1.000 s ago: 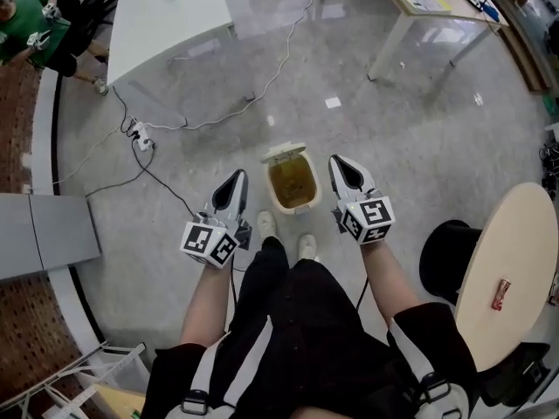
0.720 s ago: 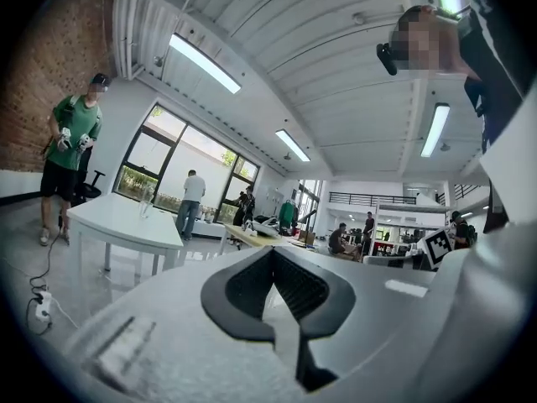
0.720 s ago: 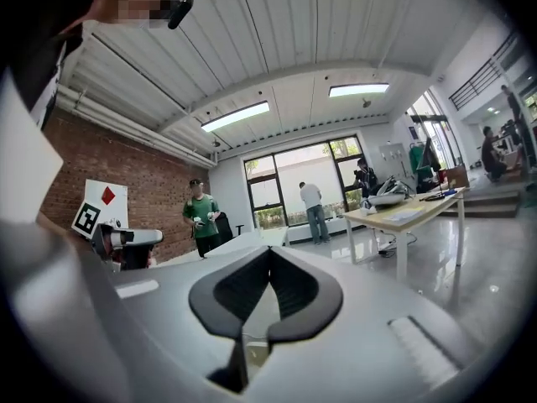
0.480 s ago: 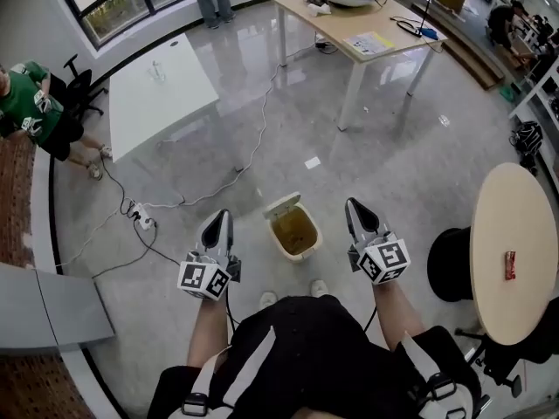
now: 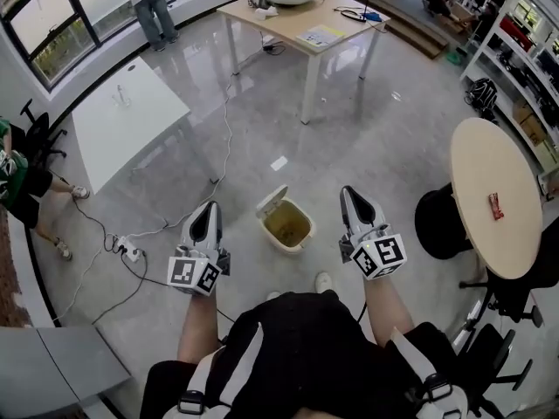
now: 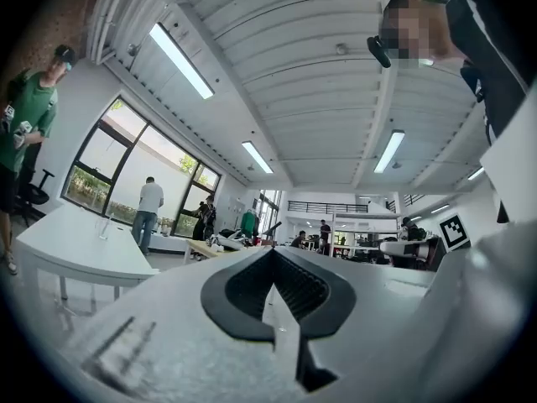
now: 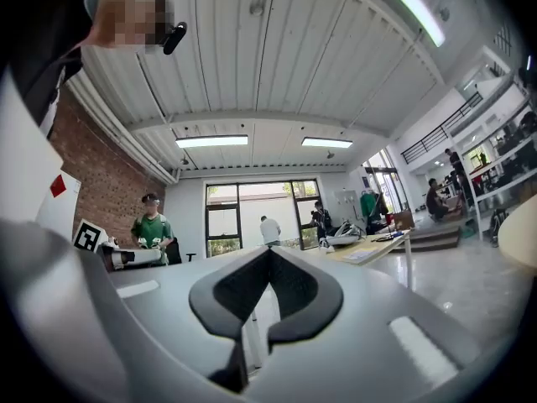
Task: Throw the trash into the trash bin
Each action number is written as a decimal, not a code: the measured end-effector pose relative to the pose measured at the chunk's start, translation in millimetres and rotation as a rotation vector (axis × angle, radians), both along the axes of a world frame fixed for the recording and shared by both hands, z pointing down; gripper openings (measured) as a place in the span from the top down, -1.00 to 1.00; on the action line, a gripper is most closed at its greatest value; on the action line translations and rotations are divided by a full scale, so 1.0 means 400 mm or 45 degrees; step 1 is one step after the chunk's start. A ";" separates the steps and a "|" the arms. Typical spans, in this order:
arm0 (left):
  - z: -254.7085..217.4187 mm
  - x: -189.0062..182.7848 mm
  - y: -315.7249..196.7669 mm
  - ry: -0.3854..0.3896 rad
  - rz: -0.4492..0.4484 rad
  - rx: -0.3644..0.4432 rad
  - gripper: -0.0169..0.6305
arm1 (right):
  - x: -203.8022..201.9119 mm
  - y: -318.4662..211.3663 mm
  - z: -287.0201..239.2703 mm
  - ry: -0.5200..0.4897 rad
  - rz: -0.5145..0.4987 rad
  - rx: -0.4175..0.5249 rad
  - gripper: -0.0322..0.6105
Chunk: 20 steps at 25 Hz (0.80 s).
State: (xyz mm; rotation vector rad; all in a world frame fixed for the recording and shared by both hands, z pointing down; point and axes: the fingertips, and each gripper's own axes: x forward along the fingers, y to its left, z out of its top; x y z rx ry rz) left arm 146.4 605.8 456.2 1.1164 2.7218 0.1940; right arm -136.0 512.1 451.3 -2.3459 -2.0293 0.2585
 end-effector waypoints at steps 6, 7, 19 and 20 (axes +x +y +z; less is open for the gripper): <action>-0.034 -0.005 -0.032 0.014 0.068 -0.048 0.94 | -0.092 -0.114 -0.009 0.003 0.127 -0.010 0.88; -0.035 -0.010 -0.038 0.013 0.067 -0.052 0.94 | -0.115 -0.128 -0.005 0.005 0.138 -0.008 0.88; -0.027 -0.186 -0.148 -0.034 0.091 -0.044 0.94 | -0.269 -0.232 0.027 -0.039 0.149 0.034 0.88; -0.029 -0.197 -0.154 -0.032 0.093 -0.046 0.94 | -0.273 -0.232 0.028 -0.038 0.141 0.033 0.88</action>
